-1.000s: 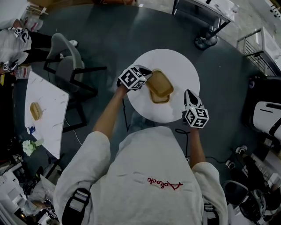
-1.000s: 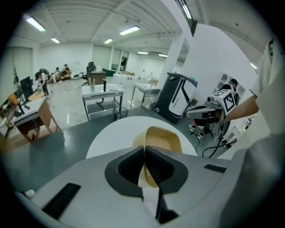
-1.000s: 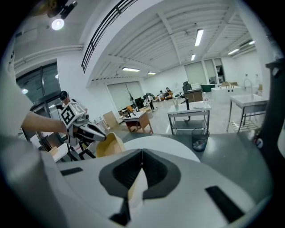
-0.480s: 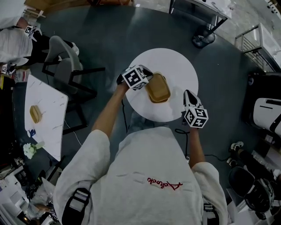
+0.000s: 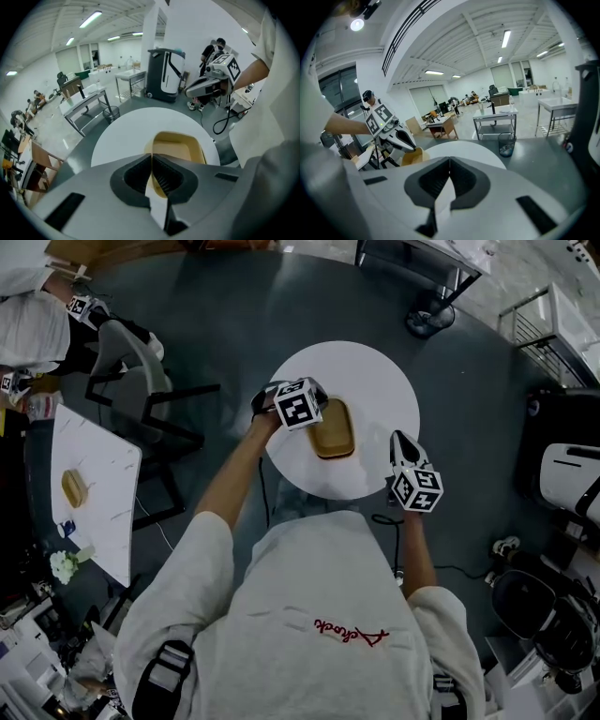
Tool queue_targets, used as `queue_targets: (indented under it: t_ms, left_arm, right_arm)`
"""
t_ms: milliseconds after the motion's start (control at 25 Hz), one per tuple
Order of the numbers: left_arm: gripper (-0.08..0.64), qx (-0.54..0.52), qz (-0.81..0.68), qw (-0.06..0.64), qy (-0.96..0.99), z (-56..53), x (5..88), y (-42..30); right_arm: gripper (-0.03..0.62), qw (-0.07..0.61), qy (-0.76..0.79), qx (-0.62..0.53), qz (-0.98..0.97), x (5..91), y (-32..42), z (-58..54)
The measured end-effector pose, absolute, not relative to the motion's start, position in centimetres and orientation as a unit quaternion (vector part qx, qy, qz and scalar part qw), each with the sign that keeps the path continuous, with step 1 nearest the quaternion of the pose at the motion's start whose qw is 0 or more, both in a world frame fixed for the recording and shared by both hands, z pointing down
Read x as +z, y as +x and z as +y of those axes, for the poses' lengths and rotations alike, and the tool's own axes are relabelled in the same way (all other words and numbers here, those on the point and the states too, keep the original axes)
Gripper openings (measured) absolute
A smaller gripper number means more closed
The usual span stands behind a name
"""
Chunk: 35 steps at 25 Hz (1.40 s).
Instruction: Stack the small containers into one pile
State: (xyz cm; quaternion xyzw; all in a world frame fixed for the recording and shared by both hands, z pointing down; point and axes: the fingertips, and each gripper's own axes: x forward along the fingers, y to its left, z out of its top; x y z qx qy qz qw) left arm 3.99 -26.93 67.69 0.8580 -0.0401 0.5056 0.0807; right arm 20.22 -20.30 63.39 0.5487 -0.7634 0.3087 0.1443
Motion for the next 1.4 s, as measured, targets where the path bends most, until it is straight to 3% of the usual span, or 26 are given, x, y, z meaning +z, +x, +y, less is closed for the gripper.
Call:
queue_targets:
  t_ms: [1400]
  left_arm:
    - [0.025, 0.55, -0.033, 0.034, 0.834, -26.7, 73.1, 6.6]
  right_arm:
    - [0.021, 0.153, 0.55, 0.325, -0.754, 65.0, 22.6, -21.2]
